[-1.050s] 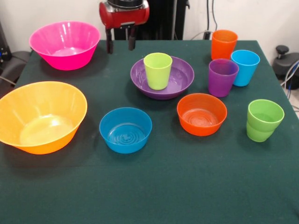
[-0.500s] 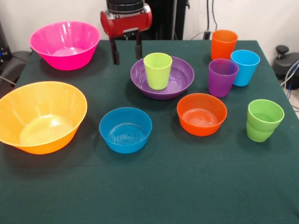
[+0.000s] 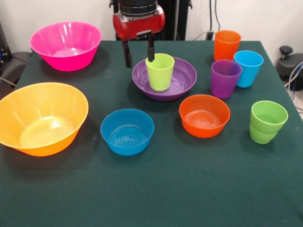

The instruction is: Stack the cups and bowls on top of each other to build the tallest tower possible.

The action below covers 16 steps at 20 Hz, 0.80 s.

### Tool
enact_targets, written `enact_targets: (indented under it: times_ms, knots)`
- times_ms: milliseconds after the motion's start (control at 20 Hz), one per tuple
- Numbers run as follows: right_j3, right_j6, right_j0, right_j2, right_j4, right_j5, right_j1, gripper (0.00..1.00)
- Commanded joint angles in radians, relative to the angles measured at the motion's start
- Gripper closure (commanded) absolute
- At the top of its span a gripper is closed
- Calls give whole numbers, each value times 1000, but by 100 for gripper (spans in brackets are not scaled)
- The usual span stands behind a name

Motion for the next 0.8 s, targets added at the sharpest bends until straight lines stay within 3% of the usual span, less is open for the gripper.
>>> enact_targets:
  times_ms: [50, 200, 600, 800]
  knots:
    - [33, 27, 14, 17, -27, -80, 60, 0]
    - [43, 27, -8, 47, -20, -133, 64, 0]
    - [32, -34, -47, 101, 6, -92, 73, 0]
    - [-14, -36, -2, 36, -13, 14, 71, 0]
